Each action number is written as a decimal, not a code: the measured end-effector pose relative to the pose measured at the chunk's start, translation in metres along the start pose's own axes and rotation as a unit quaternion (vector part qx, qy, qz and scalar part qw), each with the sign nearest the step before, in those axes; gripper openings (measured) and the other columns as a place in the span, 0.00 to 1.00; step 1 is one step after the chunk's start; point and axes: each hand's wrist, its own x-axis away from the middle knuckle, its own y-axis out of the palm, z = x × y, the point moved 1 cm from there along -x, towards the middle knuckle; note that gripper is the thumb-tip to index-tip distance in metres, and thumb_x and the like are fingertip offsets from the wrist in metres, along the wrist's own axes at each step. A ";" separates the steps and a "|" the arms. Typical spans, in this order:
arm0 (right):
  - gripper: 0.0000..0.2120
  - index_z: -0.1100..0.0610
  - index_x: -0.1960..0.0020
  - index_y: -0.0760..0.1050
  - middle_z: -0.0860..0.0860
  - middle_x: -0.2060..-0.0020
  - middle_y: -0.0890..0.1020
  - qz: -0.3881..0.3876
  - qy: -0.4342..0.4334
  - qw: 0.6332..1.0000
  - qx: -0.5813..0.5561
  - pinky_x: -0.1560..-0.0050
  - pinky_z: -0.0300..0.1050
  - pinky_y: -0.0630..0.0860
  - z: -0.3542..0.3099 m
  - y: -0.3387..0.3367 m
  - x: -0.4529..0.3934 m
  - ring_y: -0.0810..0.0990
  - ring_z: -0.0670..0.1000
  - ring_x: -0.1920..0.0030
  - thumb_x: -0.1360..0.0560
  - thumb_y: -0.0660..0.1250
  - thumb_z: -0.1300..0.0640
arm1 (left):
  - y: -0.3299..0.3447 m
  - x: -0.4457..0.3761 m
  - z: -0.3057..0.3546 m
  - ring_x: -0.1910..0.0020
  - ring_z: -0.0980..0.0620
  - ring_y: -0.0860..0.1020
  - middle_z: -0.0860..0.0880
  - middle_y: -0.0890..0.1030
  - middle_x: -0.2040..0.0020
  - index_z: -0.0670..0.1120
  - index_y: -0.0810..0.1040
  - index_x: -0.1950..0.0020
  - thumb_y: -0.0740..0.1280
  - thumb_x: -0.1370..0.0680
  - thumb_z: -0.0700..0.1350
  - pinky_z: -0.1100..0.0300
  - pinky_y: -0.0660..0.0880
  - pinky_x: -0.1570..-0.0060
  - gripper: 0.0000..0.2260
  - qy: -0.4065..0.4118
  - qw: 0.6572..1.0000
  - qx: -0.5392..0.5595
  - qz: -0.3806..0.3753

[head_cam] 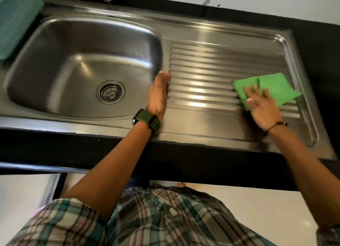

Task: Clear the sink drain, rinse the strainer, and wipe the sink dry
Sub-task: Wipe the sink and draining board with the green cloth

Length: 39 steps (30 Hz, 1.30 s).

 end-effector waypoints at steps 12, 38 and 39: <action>0.21 0.44 0.27 0.56 0.45 0.25 0.55 -0.057 -0.227 0.971 0.053 0.26 0.52 0.48 -0.133 0.030 0.006 0.47 0.54 0.24 0.20 0.50 0.51 | -0.011 0.012 0.011 0.37 0.50 0.73 0.43 0.76 0.36 0.40 0.73 0.37 0.48 0.20 0.54 0.58 0.66 0.36 0.23 0.030 0.998 -0.045 0.035; 0.13 0.59 0.42 0.72 0.66 0.37 0.72 0.092 -0.002 0.992 -0.082 0.36 0.49 0.65 -0.020 0.007 -0.008 0.64 0.65 0.32 0.26 0.61 0.63 | 0.041 0.040 -0.013 0.40 0.55 0.74 0.50 0.77 0.40 0.48 0.75 0.42 0.50 0.20 0.55 0.64 0.66 0.46 0.18 0.037 0.998 -0.044 -0.035; 0.14 0.59 0.42 0.72 0.66 0.36 0.71 0.069 -0.060 0.994 -0.067 0.35 0.51 0.67 -0.019 0.007 -0.004 0.63 0.64 0.30 0.27 0.61 0.65 | 0.044 0.040 -0.014 0.39 0.55 0.73 0.50 0.77 0.40 0.49 0.75 0.43 0.49 0.20 0.55 0.63 0.65 0.44 0.18 0.041 0.997 -0.049 -0.043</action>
